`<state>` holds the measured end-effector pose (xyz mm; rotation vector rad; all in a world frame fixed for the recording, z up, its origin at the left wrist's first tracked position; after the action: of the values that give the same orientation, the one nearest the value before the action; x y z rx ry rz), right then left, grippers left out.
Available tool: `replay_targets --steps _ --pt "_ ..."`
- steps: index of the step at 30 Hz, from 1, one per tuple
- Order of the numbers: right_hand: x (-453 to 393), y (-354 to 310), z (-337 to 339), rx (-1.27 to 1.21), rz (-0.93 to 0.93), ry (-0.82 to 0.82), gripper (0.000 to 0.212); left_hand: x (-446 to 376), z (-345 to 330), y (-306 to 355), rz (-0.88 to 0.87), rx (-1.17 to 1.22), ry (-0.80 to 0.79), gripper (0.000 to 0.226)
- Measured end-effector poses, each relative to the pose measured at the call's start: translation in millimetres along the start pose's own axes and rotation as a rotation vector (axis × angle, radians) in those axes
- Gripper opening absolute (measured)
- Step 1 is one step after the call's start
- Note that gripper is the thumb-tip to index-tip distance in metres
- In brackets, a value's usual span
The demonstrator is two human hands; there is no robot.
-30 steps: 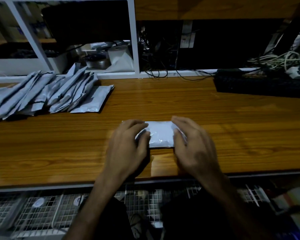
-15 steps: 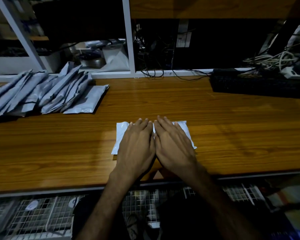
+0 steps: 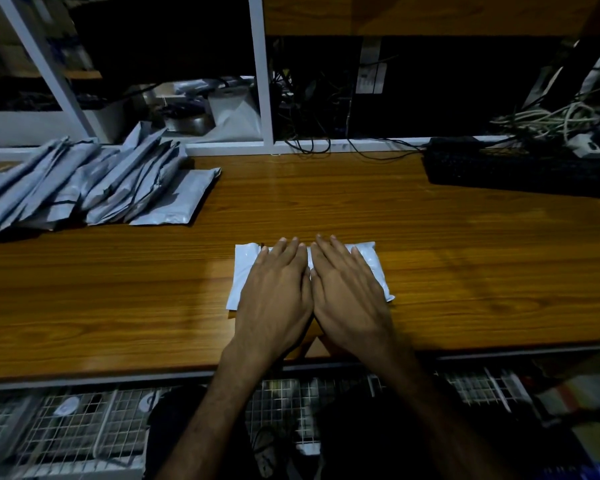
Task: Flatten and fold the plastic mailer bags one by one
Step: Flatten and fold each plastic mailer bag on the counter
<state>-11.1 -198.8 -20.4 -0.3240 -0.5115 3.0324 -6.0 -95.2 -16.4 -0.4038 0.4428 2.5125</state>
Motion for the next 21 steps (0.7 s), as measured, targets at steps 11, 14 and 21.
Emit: replay_targets --steps 11,14,21 --pt "-2.6 3.1 -2.2 -0.038 -0.009 -0.023 0.074 -0.6 -2.8 -0.6 0.016 -0.026 -0.018 0.077" --pt "-2.6 2.6 -3.0 -0.026 0.000 -0.031 0.085 -0.7 -3.6 -0.6 0.020 -0.035 -0.020 0.075" --pt "-2.1 3.6 -3.2 -0.022 -0.008 -0.020 0.076 -0.3 -5.0 -2.1 0.026 -0.045 -0.024 0.073"
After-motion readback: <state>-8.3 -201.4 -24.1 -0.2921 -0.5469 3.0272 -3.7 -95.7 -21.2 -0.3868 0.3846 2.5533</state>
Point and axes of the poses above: each hand's wrist, its own x-axis away from the middle knuckle, its own z-axis out of the back of the hand, y = z × x, the point moved 7 cm from there along -x, towards the middle knuckle, and after that the axes turned 14 degrees about -z, right-handed, at the moved point
